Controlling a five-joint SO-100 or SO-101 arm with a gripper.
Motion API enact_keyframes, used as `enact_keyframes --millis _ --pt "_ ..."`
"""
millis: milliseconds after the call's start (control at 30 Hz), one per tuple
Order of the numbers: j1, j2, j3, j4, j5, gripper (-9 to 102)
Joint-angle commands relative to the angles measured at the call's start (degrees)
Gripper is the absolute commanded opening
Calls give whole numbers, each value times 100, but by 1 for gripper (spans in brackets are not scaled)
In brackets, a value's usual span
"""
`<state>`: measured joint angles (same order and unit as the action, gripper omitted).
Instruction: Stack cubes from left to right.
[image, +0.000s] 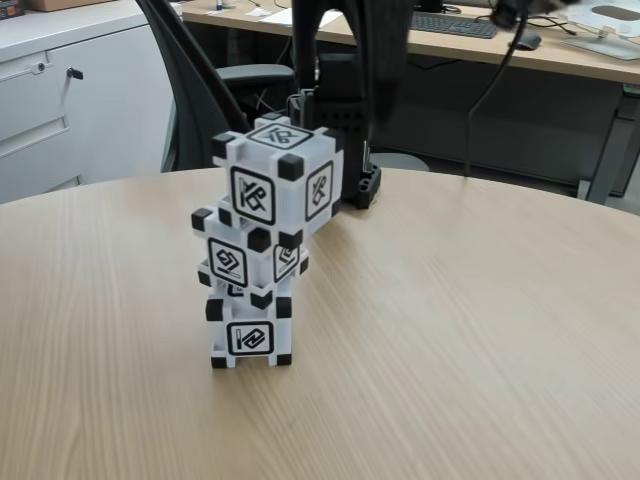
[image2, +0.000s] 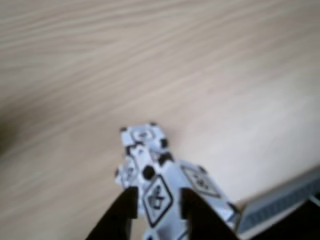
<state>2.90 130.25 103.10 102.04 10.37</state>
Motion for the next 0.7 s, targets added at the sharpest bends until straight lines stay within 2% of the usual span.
enact_keyframes --millis 0,667 --pt "-18 220 -237 -62 26 0" --pt "-18 220 -167 -70 352 0"
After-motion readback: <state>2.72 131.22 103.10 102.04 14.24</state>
